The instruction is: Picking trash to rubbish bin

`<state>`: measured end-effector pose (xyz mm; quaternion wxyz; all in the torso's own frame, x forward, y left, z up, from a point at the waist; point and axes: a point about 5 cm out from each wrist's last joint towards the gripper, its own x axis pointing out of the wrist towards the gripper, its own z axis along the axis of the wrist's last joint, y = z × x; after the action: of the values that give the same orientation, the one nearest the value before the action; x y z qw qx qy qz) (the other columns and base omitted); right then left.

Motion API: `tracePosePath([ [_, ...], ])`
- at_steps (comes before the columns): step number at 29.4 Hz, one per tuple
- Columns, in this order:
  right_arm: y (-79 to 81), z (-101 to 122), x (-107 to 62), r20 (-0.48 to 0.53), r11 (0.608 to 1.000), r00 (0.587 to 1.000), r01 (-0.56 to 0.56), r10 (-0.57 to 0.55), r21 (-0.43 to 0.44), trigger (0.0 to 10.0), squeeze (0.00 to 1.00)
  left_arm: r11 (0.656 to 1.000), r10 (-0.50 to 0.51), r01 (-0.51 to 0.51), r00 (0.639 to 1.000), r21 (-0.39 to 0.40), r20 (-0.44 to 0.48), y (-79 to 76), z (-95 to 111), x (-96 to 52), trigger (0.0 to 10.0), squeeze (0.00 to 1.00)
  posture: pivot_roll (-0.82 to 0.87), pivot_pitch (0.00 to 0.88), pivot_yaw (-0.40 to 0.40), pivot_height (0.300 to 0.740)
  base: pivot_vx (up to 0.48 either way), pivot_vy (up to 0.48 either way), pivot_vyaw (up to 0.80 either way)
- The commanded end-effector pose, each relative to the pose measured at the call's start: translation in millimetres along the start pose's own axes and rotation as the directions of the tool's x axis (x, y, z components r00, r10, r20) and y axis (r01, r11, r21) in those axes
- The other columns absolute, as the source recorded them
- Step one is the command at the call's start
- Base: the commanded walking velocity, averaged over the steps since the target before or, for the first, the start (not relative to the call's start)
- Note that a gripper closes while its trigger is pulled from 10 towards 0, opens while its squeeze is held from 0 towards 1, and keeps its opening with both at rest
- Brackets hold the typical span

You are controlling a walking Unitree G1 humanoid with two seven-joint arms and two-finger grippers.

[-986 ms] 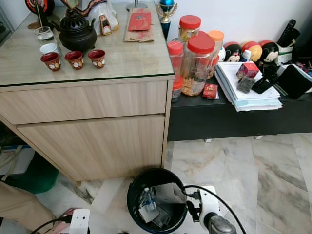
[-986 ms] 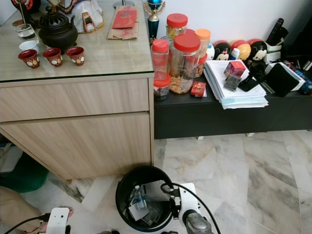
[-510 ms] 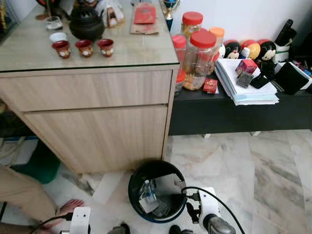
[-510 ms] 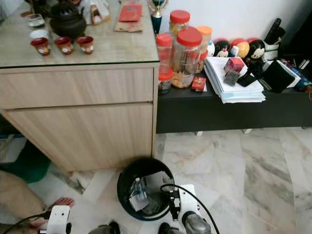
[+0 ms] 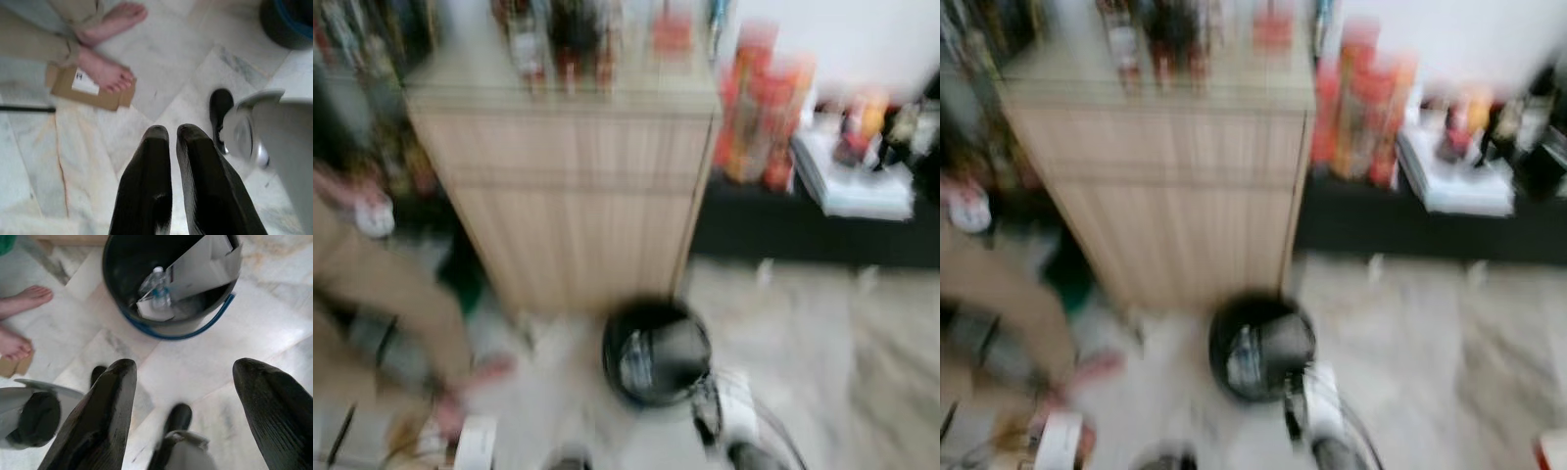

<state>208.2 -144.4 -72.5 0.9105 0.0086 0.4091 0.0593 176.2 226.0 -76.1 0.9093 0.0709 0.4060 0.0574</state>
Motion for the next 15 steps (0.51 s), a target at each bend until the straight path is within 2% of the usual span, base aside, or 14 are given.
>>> tracePosePath([
  [1, -6.9, -1.4, -1.0, -0.01, 1.0, 1.0, 0.019, -0.019, 0.0, 10.0, 0.0, 1.0, -0.012, 0.012, 1.0, -0.004, -0.023, -4.7, -7.3, -1.9, 10.0, 0.0, 0.12, 0.089, -0.025, 0.74, -0.266, 0.0, 0.0],
  [15, -8.5, -1.0, -1.2, -0.005, 1.0, 1.0, 0.024, -0.024, 0.009, 10.0, 0.0, 1.0, -0.015, 0.014, 1.0, -0.009, -0.027, -6.2, -7.9, -2.0, 10.0, 0.0, 0.12, 0.104, -0.03, 0.74, -0.265, 0.0, 0.0],
])
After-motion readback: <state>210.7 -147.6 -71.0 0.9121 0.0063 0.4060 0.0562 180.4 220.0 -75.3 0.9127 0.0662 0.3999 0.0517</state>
